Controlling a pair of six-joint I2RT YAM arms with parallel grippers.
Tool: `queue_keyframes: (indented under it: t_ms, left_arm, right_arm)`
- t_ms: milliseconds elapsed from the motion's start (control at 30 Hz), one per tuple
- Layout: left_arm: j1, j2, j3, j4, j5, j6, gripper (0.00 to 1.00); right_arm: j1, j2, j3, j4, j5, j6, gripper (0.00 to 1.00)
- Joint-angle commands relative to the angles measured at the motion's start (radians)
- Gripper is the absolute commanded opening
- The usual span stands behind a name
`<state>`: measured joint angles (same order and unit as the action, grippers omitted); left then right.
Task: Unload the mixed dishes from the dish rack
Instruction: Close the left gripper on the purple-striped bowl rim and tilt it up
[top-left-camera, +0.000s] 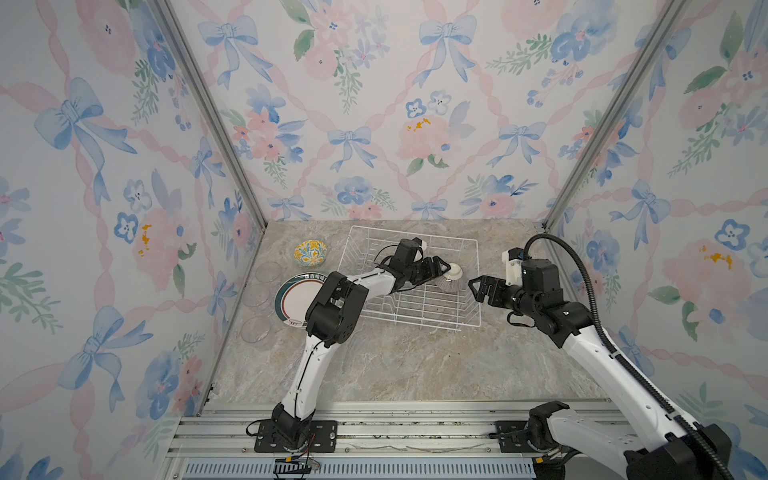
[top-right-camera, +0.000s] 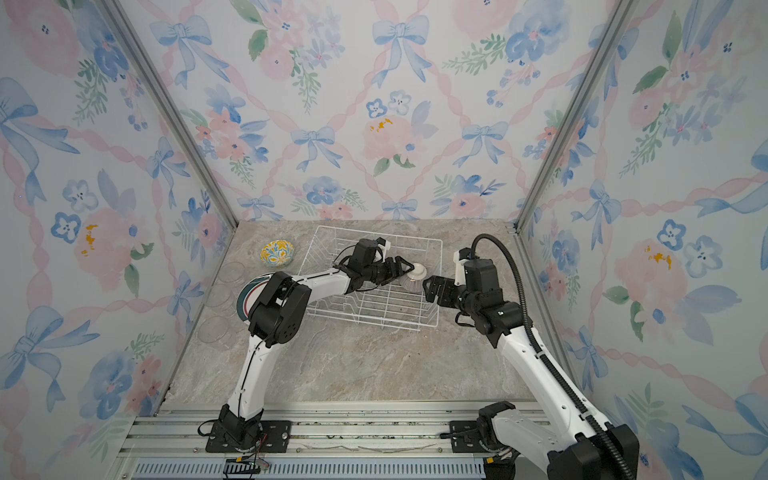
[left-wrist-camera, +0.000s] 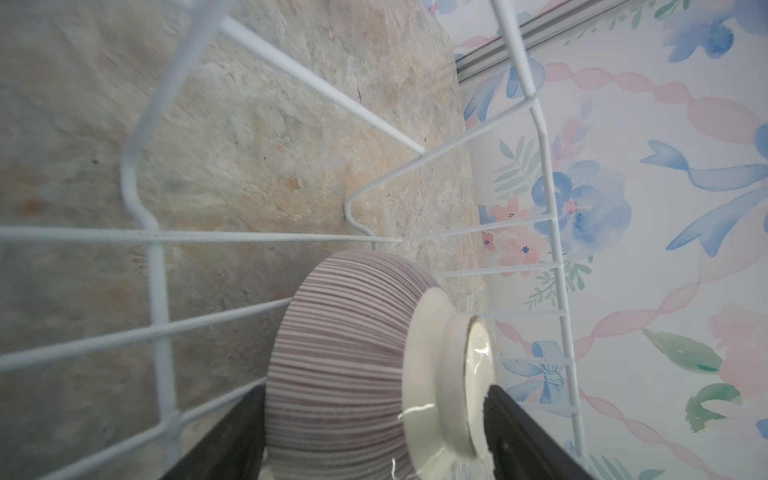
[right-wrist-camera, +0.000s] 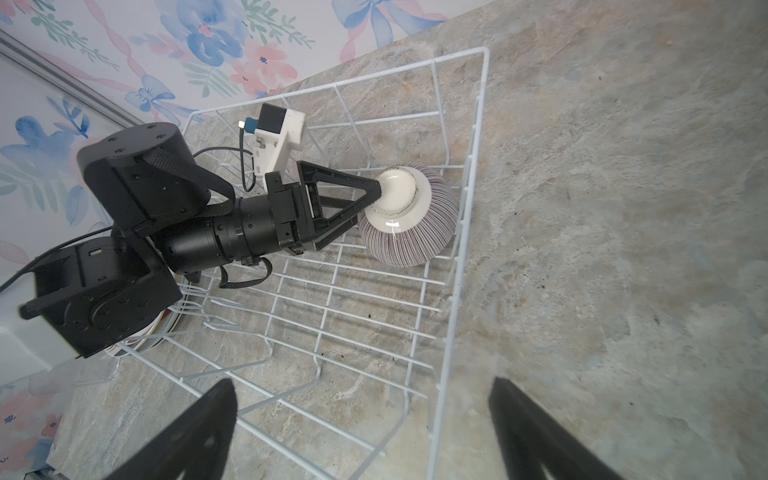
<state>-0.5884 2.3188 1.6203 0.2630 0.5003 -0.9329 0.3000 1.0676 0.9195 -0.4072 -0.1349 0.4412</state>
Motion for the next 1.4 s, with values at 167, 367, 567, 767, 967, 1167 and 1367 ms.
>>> queue_keyframes:
  t_ms: [167, 367, 567, 767, 967, 1167, 1367]
  left_arm:
    - [-0.015, -0.043, -0.014, 0.108, 0.109, -0.042, 0.79]
    - [-0.016, -0.048, -0.011, 0.151, 0.104, -0.064, 0.72]
    - [-0.027, -0.031, -0.003, 0.176, 0.110, -0.086, 0.66]
    - [-0.040, -0.008, 0.021, 0.192, 0.116, -0.096, 0.50]
    - [-0.047, 0.016, 0.041, 0.192, 0.115, -0.101, 0.38]
    - [-0.047, 0.030, 0.053, 0.192, 0.113, -0.094, 0.28]
    - [-0.047, 0.046, 0.061, 0.193, 0.110, -0.095, 0.19]
  right_arm:
    - [-0.011, 0.009, -0.005, -0.015, -0.014, -0.006, 0.97]
    - [-0.012, 0.003, -0.006, -0.014, -0.019, -0.003, 0.97]
    - [-0.011, -0.001, -0.008, -0.016, -0.018, -0.004, 0.97]
    - [-0.013, 0.001, -0.011, -0.017, -0.019, -0.002, 0.97]
    - [-0.016, 0.000, -0.012, -0.020, -0.019, -0.006, 0.97]
    - [-0.019, 0.002, -0.009, -0.020, -0.019, -0.003, 0.97]
    - [-0.022, 0.002, -0.008, -0.021, -0.022, -0.002, 0.97]
